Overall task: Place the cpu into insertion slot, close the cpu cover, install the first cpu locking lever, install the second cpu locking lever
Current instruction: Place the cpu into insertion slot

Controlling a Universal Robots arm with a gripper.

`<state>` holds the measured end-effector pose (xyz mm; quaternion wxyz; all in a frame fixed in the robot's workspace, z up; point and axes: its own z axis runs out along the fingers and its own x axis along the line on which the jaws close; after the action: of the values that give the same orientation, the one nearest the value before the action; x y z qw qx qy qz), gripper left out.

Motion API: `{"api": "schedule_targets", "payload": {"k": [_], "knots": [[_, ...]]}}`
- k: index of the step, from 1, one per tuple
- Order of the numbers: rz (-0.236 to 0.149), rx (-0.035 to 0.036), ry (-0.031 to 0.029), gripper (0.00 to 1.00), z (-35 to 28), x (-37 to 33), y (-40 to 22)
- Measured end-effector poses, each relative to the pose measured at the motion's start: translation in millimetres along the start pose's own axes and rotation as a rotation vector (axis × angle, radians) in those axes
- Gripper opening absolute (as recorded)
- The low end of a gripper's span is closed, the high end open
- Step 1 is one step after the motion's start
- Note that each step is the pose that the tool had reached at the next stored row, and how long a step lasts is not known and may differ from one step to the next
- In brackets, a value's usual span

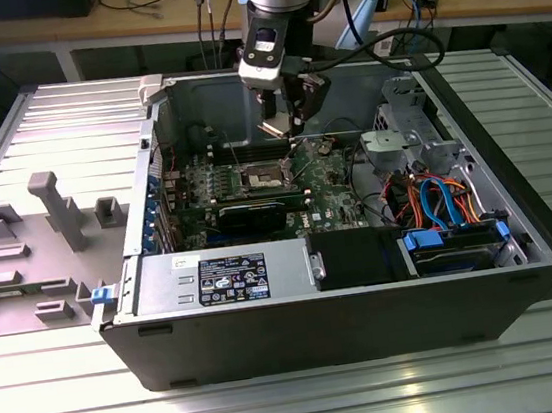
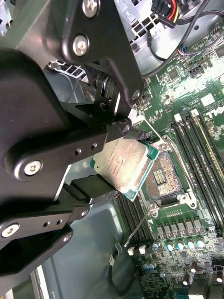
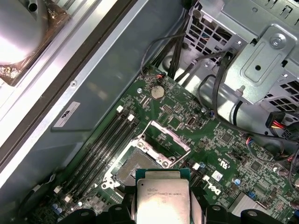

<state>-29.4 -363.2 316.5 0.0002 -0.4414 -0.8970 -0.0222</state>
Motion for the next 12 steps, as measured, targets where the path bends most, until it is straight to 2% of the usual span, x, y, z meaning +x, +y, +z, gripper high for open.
{"api": "schedule_targets", "payload": {"k": [12], "knots": [[0.031, -0.0006, -0.0012, 0.55, 0.3, 0.0, 0.0]]}}
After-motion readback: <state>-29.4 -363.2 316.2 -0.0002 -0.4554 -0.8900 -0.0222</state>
